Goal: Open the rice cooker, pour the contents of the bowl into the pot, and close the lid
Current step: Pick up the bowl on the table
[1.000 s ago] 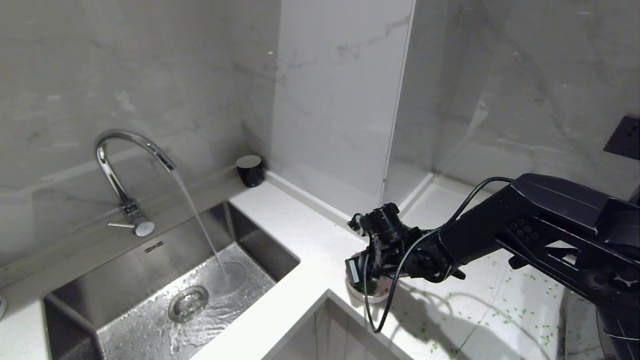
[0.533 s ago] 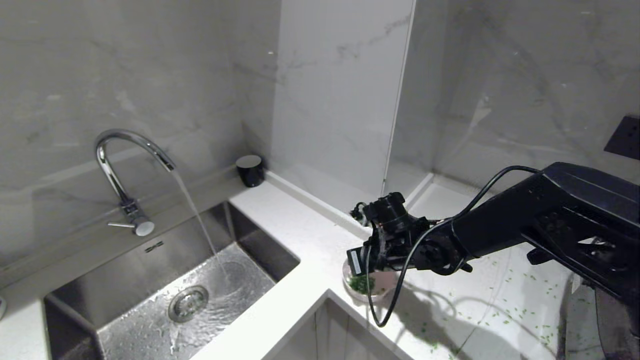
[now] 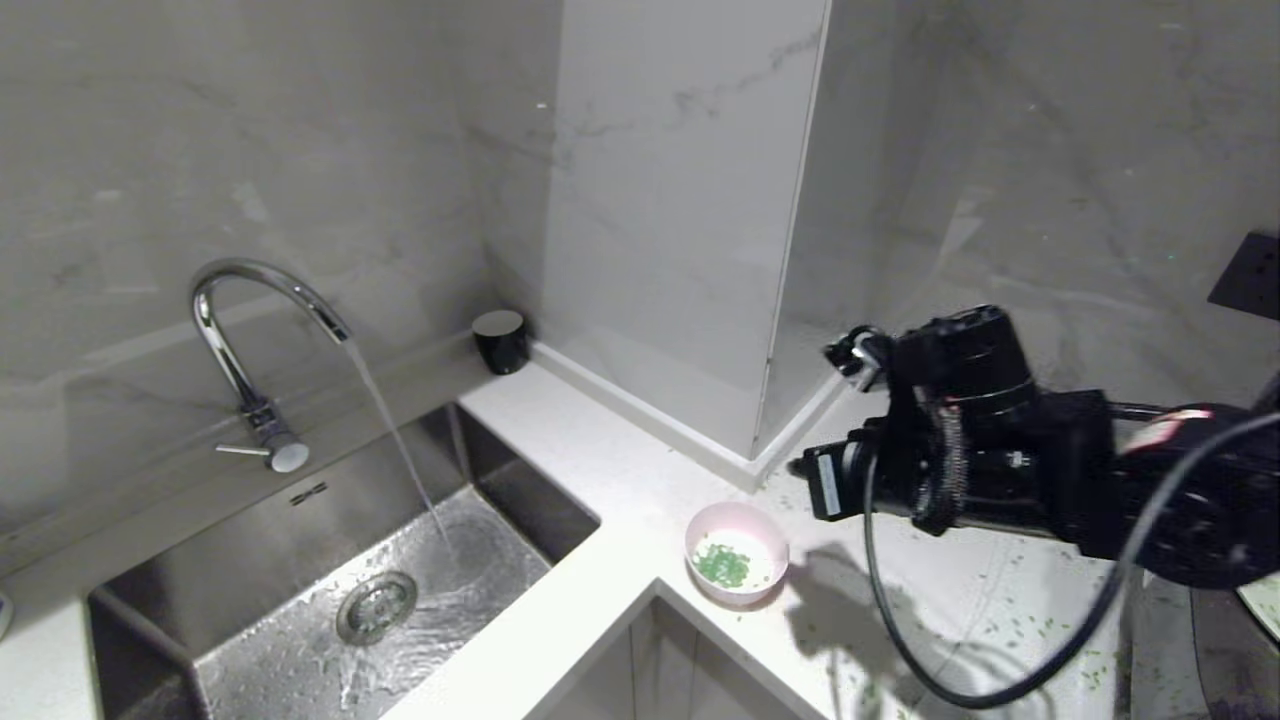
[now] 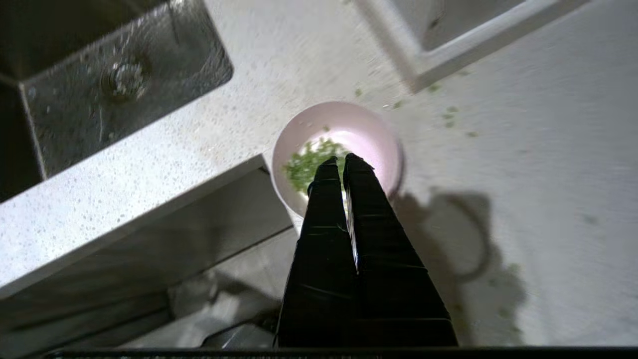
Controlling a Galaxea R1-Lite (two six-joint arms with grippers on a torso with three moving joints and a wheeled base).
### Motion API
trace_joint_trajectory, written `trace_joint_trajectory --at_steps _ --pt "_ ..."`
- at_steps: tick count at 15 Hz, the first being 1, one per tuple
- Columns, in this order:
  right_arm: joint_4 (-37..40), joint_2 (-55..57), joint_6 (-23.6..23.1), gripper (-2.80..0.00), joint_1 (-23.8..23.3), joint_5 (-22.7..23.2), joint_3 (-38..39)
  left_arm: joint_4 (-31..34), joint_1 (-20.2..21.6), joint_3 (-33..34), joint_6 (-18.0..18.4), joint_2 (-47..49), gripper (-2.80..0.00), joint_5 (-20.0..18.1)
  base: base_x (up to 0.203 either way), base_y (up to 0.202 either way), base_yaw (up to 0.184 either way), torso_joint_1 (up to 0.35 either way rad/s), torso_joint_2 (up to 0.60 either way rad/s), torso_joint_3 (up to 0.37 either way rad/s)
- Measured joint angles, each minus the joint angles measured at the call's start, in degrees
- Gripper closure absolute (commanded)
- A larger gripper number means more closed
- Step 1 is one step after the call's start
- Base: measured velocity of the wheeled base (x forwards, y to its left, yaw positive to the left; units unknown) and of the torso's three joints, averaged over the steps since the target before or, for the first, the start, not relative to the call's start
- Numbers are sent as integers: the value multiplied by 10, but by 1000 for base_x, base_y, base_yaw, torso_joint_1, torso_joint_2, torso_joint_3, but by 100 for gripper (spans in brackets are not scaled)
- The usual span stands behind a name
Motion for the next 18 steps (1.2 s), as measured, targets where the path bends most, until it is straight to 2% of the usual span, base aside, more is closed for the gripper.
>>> trace_joint_trajectory --at_steps 4,8,10,12,14,16,18 --pt "49 -235 -49 0 -2 -83 71 -26 0 -82 2 79 0 -37 0 0 0 0 0 0" --pt "150 -453 -90 0 -15 -182 104 -155 -3 -159 1 290 0 -70 0 0 0 0 0 0" --pt "199 -543 -110 0 -69 -213 115 -218 -26 -233 -5 415 0 -78 0 0 0 0 0 0" --pt "234 -618 -140 0 -143 -223 125 -260 -84 -307 -17 532 0 -81 0 0 0 0 0 0" --pt "243 -679 -174 0 -196 -225 139 -279 -155 -358 -23 628 0 -61 0 0 0 0 0 0" --pt "245 -736 -201 0 -229 -226 150 -288 -237 -404 -24 714 0 -12 0 0 0 0 0 0" --pt "237 -784 -199 0 -251 -236 169 -292 -296 -444 -26 792 0 36 0 0 0 0 0 0"
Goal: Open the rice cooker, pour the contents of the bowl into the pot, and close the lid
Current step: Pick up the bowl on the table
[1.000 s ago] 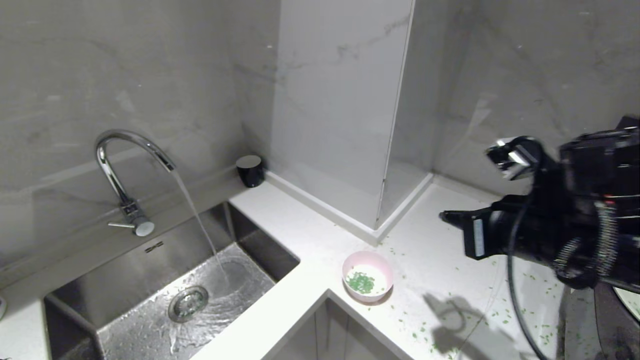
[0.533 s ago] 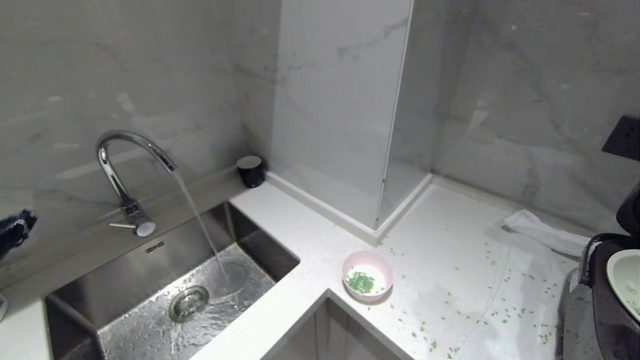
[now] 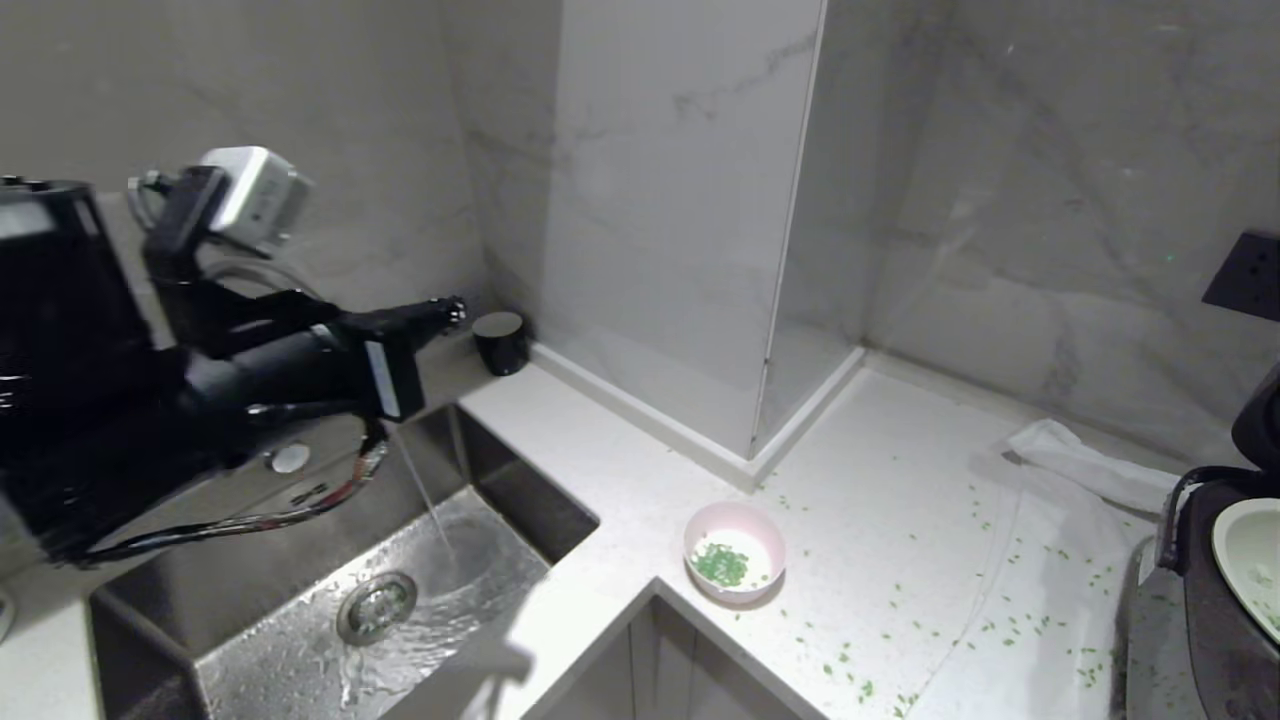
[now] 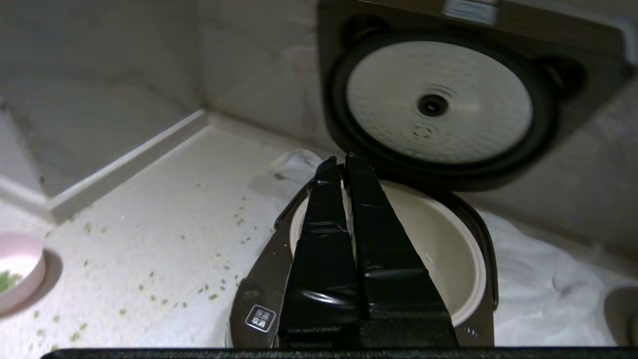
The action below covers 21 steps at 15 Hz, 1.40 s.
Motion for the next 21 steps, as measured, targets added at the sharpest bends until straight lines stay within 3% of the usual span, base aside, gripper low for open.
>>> trace_joint_trajectory --at_steps 2,5,8,10,14,18,21 --pt "-40 -23 32 0 -8 -8 22 -2 -31 -34 -2 68 0 17 0 0 0 0 0 0" --pt "-37 -36 -4 0 -22 -12 8 -8 -46 -76 -6 149 0 24 0 0 0 0 0 0" --pt "-32 -49 -19 0 -75 -1 11 -50 -49 -86 -11 208 0 25 0 0 0 0 0 0" --pt "-30 -81 -23 0 -64 19 34 -65 -50 -86 -12 239 0 25 0 0 0 0 0 0" --pt "-24 -160 -17 0 -58 134 177 -66 -72 -98 -26 290 0 29 0 0 0 0 0 0" --pt "-88 -189 36 0 -57 256 315 -66 -84 -130 -27 330 0 53 0 0 0 0 0 0" --pt "-91 -194 53 0 -57 280 332 -66 -86 -146 -28 361 0 54 0 0 0 0 0 0"
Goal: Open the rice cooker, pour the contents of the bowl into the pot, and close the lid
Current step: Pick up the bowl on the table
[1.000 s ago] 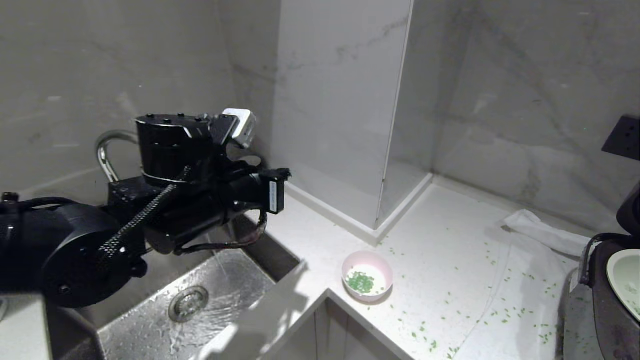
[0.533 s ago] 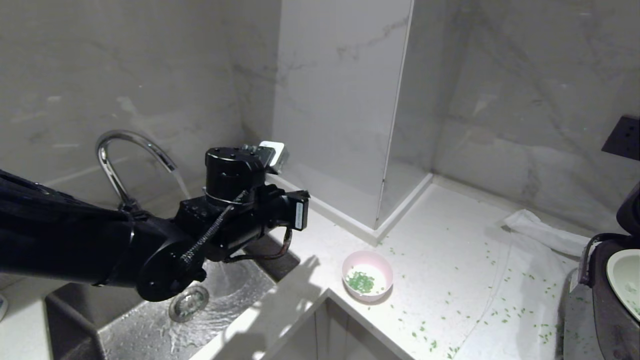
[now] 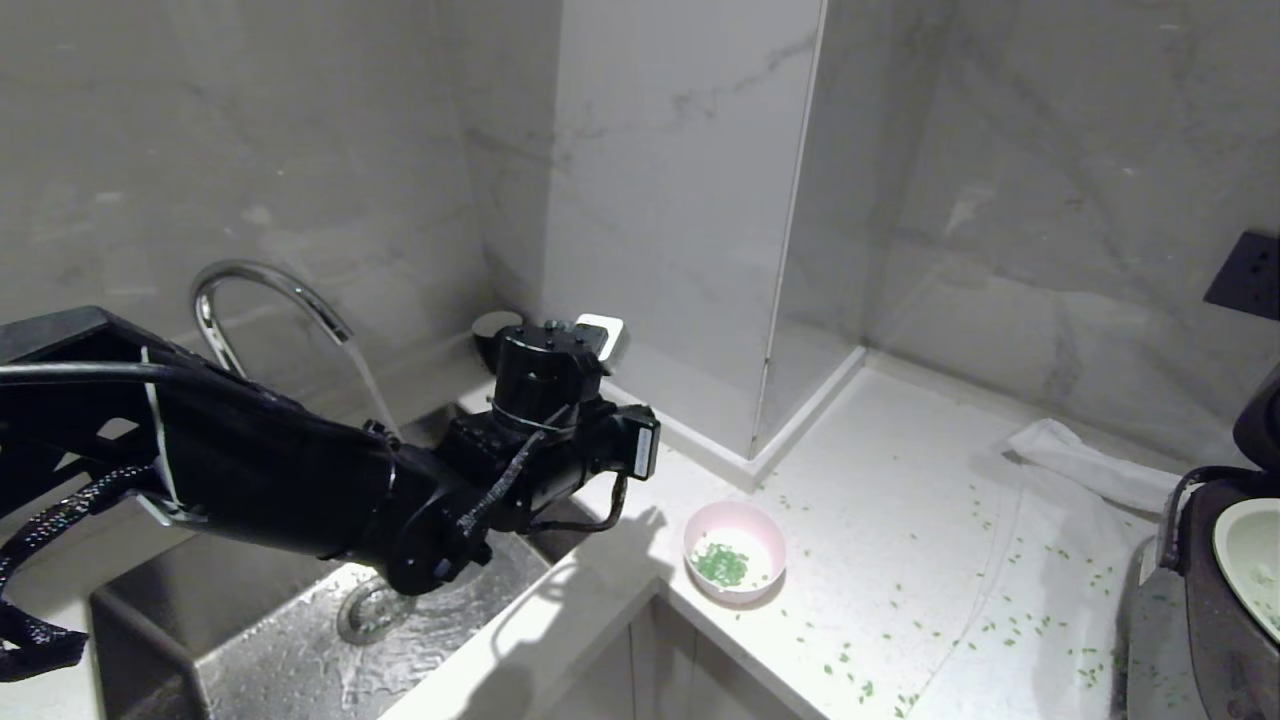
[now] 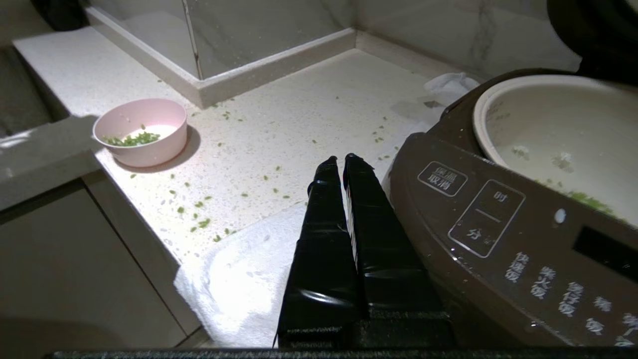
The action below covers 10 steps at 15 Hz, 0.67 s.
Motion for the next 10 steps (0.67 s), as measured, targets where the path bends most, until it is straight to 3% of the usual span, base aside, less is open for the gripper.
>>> trace_joint_trajectory --at_steps 3,7,10 --pt "-2 -1 14 0 0 -4 2 20 0 -13 -25 28 0 0 0 0 0 0 0 0" --pt "-2 -1 14 0 0 -4 3 128 -22 -38 -64 44 0 -36 0 0 0 0 0 0" --pt "-2 -1 14 0 0 -4 3 164 -30 -76 -82 73 0 -50 0 0 0 0 0 0"
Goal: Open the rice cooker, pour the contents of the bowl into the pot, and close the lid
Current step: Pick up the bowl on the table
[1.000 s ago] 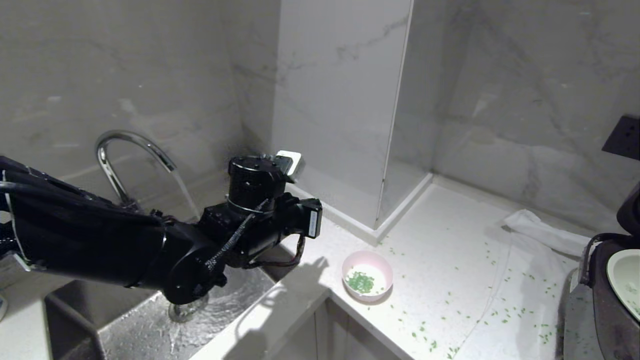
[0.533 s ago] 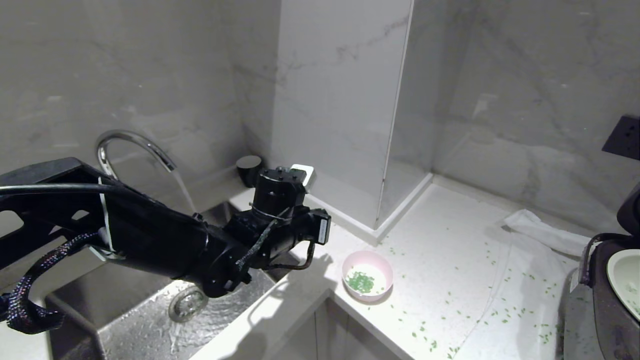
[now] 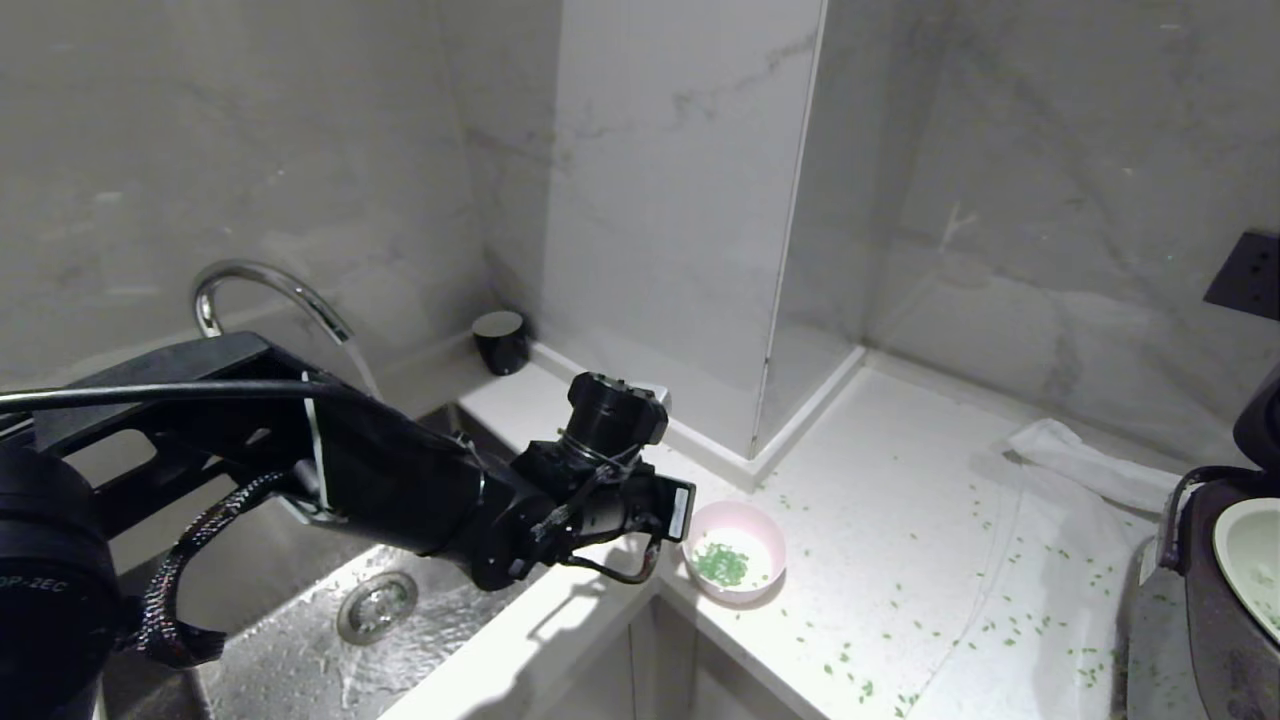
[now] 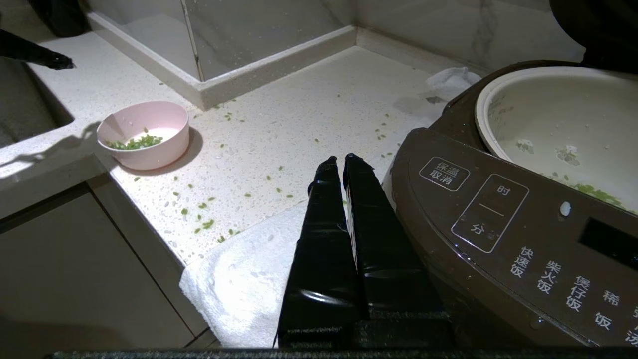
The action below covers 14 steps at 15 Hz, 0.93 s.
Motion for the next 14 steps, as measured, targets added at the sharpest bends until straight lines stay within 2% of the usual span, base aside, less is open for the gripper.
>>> trace_joint_trajectory --at_steps 1,4,8,12,14 --pt "0 0 0 0 0 0 0 12 -2 -19 -17 11 -280 -2 0 0 0 0 0 0" --pt "0 0 0 0 0 0 0 62 -7 -75 -37 36 -280 -12 0 0 0 0 0 0" --pt "0 0 0 0 0 0 0 130 -6 -136 -41 63 -280 -13 0 0 0 0 0 0" --pt "0 0 0 0 0 0 0 187 -1 -167 -39 85 -280 -11 0 0 0 0 0 0" --pt "0 0 0 0 0 0 0 192 -4 -176 -39 100 -280 -11 0 0 0 0 0 0"
